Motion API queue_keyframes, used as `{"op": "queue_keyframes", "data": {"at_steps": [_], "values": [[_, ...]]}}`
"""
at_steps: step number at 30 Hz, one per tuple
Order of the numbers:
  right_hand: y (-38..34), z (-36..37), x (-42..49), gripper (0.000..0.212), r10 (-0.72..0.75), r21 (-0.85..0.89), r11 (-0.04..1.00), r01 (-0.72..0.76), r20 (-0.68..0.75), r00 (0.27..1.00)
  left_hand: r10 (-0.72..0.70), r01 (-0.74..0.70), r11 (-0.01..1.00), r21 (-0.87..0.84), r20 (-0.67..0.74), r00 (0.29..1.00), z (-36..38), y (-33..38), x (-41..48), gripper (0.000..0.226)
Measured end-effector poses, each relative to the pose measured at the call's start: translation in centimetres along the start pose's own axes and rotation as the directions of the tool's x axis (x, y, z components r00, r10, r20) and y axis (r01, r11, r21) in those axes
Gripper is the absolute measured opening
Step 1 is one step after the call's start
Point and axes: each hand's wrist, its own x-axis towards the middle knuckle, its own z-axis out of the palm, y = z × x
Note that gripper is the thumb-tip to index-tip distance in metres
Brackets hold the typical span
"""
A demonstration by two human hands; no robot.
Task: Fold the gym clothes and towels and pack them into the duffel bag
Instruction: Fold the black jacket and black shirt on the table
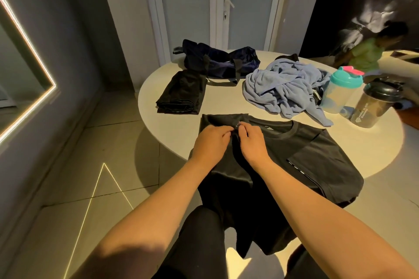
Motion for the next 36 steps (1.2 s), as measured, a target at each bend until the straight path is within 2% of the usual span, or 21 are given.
{"op": "queue_keyframes", "data": {"at_steps": [1,3,4,6,7,8,9,11,13,15,17,19,21,24,26,28,30,31,33,34,36], "values": [[0.0,-0.2,-0.1,0.037,0.021,0.03,0.999,-0.021,-0.011,1.0,0.038,-0.036,0.999,-0.017,0.093,0.995,0.1,0.2,-0.1,0.031],[0.1,-0.7,-0.2,0.037,0.035,0.049,0.998,-0.033,-0.026,0.999,0.014,0.02,0.987,-0.159,0.206,0.978,0.4,0.1,-0.4,0.028],[0.2,-0.7,-0.2,0.036,0.021,0.033,0.999,-0.02,-0.032,0.999,-0.031,0.076,0.963,-0.259,0.176,0.984,0.5,-0.1,-0.5,0.027],[0.6,-0.5,-0.1,0.034,-0.016,-0.013,1.0,0.016,-0.021,1.0,-0.155,0.145,0.929,-0.34,-0.002,0.988,0.4,-0.6,-0.3,0.028],[0.8,-0.4,-0.1,0.032,-0.034,-0.045,0.998,0.034,0.001,0.999,-0.189,0.159,0.94,-0.301,-0.074,0.979,0.5,-1.2,0.0,0.03],[0.9,-0.1,-0.1,0.03,-0.043,-0.089,0.995,0.045,0.025,0.999,-0.186,0.164,0.964,-0.209,-0.089,0.979,0.6,-1.9,0.5,0.032],[1.0,0.1,-0.1,0.029,-0.047,-0.117,0.992,0.052,0.042,0.998,-0.164,0.162,0.985,-0.062,-0.027,0.986,0.8,-2.6,0.9,0.038],[0.9,0.4,-0.1,0.027,-0.041,-0.136,0.99,0.045,0.034,0.999,-0.178,0.117,0.959,0.258,0.224,0.958,1.1,-2.9,1.4,0.049],[0.7,0.5,-0.1,0.029,-0.03,-0.14,0.99,0.032,0.013,0.999,-0.243,0.082,0.921,0.381,0.397,0.885,1.6,-2.2,1.3,0.054],[0.8,0.4,0.2,0.031,-0.011,-0.143,0.99,0.014,0.027,1.0,-0.245,0.064,0.922,0.383,0.446,0.861,2.2,-1.5,1.2,0.056],[0.9,0.1,0.4,0.035,0.031,-0.158,0.987,-0.021,0.062,0.998,-0.185,0.06,0.945,0.321,0.372,0.91,2.4,-1.0,1.1,0.051],[0.9,-0.1,0.8,0.044,0.066,-0.155,0.987,-0.052,0.088,0.994,-0.106,0.056,0.967,0.248,0.195,0.975,2.4,-1.0,1.5,0.044],[1.0,-0.1,1.0,0.051,0.079,-0.136,0.989,-0.063,0.114,0.99,-0.041,0.015,0.978,0.209,0.122,0.992,2.5,-1.0,2.0,0.044],[0.5,-0.4,1.3,0.048,0.096,-0.038,0.995,-0.091,0.137,0.986,0.03,-0.074,0.987,0.144,0.281,0.959,3.4,-1.2,2.4,0.052],[-0.4,-1.5,1.0,0.044,0.099,-0.004,0.995,-0.099,0.07,0.993,0.03,-0.094,0.98,0.177,0.337,0.941,4.0,-1.4,2.5,0.055],[-0.8,-3.3,0.7,0.038,-0.043,-0.171,0.985,0.025,-0.104,0.994,-0.015,-0.074,0.966,0.247,0.34,0.94,4.5,-1.5,2.6,0.052],[-0.1,-6.0,0.6,0.027,-0.205,-0.463,0.881,0.095,-0.194,0.959,-0.031,-0.05,0.963,0.264,0.294,0.955,4.9,-1.2,2.8,0.048],[0.8,-7.4,0.7,0.023,-0.195,-0.588,0.807,0.048,-0.189,0.962,-0.034,-0.037,0.962,0.272,0.252,0.967,5.2,-1.1,2.8,0.046],[3.0,-10.1,0.8,0.024,0.001,-0.677,0.725,-0.125,-0.18,0.984,-0.029,-0.019,0.954,0.299,0.155,0.987,5.6,-0.5,3.1,0.041],[4.0,-11.1,0.6,0.027,0.094,-0.68,0.71,-0.182,-0.165,0.982,-0.011,-0.029,0.945,0.326,0.118,0.993,5.8,-0.2,3.2,0.04],[5.7,-12.1,0.3,0.033,0.145,-0.647,0.741,-0.18,-0.108,0.984,0.014,-0.04,0.942,0.333,0.081,0.997,6.1,0.7,3.7,0.039]]}}
